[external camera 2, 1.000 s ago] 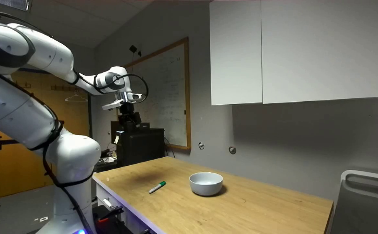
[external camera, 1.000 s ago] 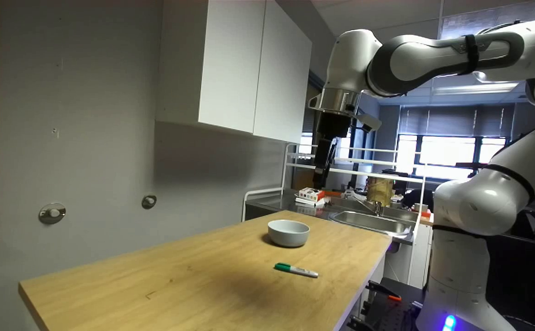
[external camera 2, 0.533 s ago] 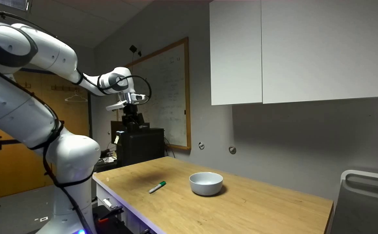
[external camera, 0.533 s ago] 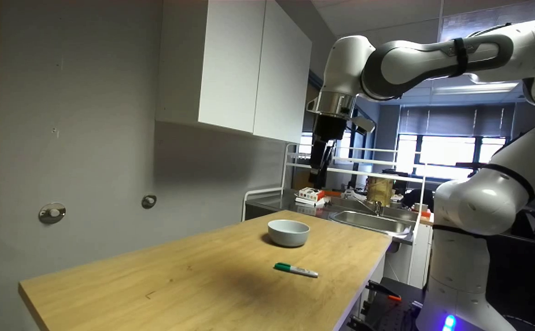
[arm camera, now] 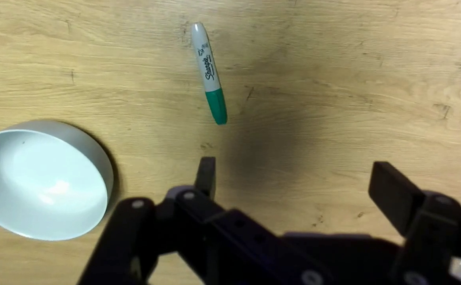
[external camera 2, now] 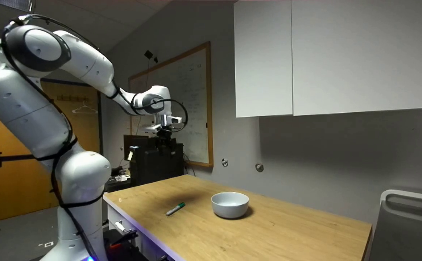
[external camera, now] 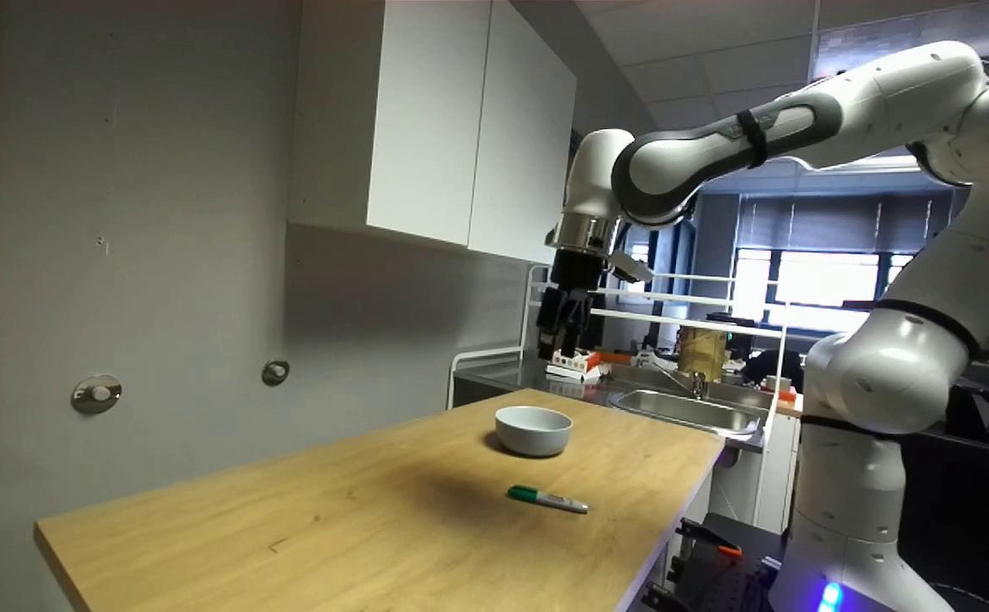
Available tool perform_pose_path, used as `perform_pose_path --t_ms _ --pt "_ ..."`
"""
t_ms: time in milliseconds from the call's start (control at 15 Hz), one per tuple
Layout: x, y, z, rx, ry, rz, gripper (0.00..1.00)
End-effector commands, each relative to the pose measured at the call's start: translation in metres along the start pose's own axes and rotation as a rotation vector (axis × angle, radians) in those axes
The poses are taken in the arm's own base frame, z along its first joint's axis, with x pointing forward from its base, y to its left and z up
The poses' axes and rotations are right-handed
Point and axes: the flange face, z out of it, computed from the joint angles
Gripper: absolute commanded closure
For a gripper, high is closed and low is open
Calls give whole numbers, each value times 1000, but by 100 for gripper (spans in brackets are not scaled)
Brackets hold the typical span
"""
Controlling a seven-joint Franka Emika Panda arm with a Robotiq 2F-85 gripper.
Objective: Put the pen in the grey bowl
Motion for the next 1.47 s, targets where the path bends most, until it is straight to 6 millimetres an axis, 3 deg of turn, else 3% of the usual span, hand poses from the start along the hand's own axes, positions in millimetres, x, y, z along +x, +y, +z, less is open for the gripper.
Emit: perform_pose_path --t_ms 0,867,1400 --pt "19 22 31 77 -60 6 0" --pt "10 73 150 33 -280 61 0" --pt "9 73 212 9 -435 34 0"
